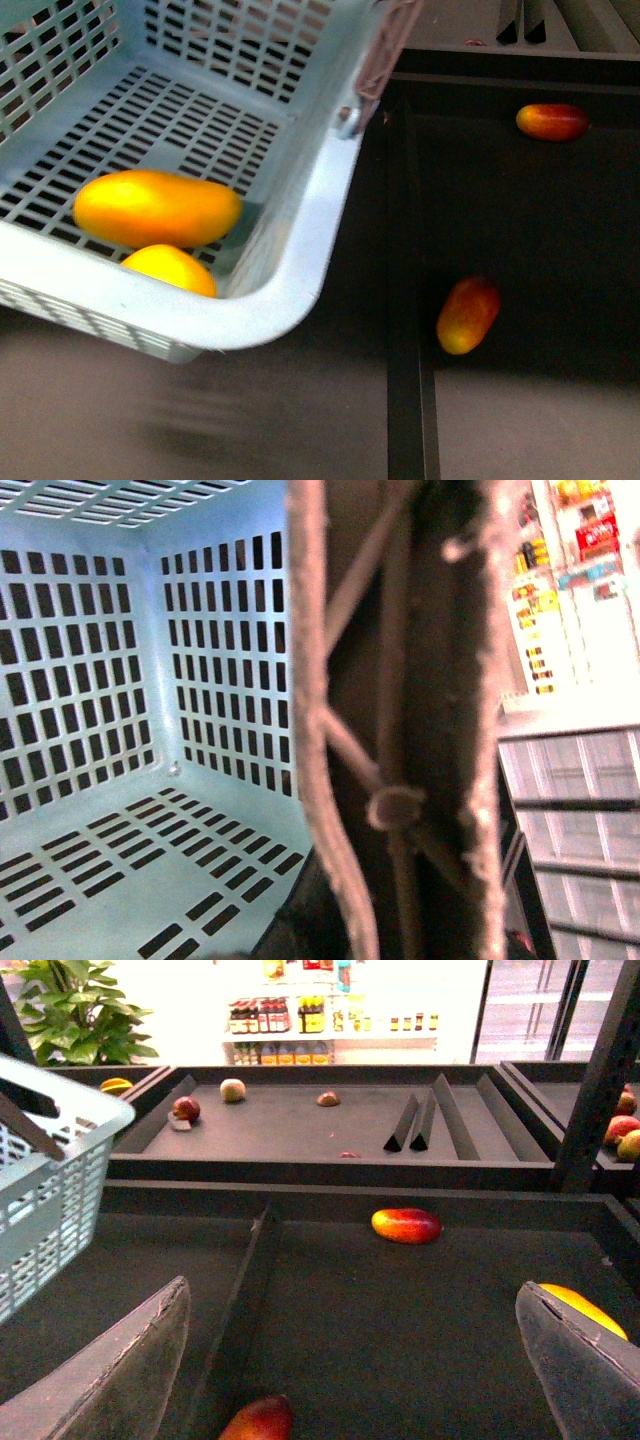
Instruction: Pick lemon and mango into basket
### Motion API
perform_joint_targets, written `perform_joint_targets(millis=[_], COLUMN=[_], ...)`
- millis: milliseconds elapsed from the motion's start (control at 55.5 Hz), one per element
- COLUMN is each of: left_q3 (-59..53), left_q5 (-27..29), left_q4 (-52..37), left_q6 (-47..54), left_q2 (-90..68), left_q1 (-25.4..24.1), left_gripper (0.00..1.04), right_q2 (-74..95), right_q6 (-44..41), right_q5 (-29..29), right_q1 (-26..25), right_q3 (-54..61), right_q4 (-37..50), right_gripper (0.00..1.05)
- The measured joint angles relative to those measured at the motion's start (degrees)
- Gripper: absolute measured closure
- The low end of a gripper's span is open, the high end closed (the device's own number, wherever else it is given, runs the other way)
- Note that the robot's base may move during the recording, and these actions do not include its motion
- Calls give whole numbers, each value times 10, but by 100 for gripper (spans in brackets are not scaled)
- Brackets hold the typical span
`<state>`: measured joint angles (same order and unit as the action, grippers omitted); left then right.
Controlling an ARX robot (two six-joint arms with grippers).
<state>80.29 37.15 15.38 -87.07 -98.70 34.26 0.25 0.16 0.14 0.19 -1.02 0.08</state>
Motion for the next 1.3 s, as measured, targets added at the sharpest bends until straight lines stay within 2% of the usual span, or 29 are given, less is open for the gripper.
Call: perform_joint_targets(millis=[108,379,631,847,1136,1298], left_q3=[-9,23,56,39,-10,-35], left_q5=[-42,-136,-141,-170,-172,-150], left_q4=[-30,-75,-62,-83,-113,-111], left_q6=[-38,-71,-58,-66,-75,-73], left_q2=[-43,-165,-219,-226,-212,-182], left_q1=[-47,-94,-123,-117,-108,-108], left_gripper=[101,101,101,101,101,66], right_q2=[0,0,0,0,0,0], right_q6=[0,0,0,0,0,0], right_q5=[-2,-1,-1,-1,-1,-1], right_q1=[0,0,0,0,0,0], right_q3=[0,0,0,0,0,0], right_q4=[0,0,0,0,0,0], right_gripper=[9,9,9,9,9,9])
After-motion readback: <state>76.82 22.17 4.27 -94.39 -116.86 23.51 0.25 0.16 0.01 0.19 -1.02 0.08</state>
